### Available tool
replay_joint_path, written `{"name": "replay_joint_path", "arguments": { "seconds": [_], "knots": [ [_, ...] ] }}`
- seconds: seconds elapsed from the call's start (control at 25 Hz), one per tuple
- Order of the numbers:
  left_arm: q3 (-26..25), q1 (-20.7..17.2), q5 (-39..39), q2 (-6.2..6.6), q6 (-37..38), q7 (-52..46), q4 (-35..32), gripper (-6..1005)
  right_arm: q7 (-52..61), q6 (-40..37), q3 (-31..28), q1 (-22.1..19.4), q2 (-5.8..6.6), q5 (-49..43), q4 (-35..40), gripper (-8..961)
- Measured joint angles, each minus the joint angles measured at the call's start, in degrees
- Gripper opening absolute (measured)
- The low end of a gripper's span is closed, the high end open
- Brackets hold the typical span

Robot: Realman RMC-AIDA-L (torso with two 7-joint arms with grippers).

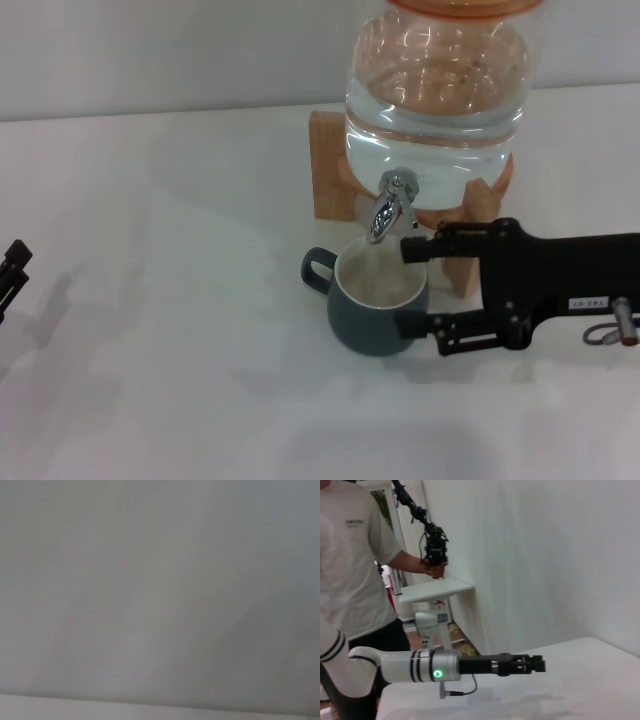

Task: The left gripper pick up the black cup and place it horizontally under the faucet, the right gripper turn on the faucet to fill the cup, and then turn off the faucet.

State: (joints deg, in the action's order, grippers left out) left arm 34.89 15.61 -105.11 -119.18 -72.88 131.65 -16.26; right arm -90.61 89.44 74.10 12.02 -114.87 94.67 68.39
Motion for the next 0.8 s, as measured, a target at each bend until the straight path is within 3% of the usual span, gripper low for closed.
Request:
{"name": "replay_joint_path", "arguments": {
  "seconds": [0.8],
  "knots": [
    [0.0, 0.1, 0.0, -0.07, 0.6, 0.0, 0.0, 663, 1.4, -7.7, 11.6, 2.7, -0.20, 4.5, 0.7, 808]
  ]
}}
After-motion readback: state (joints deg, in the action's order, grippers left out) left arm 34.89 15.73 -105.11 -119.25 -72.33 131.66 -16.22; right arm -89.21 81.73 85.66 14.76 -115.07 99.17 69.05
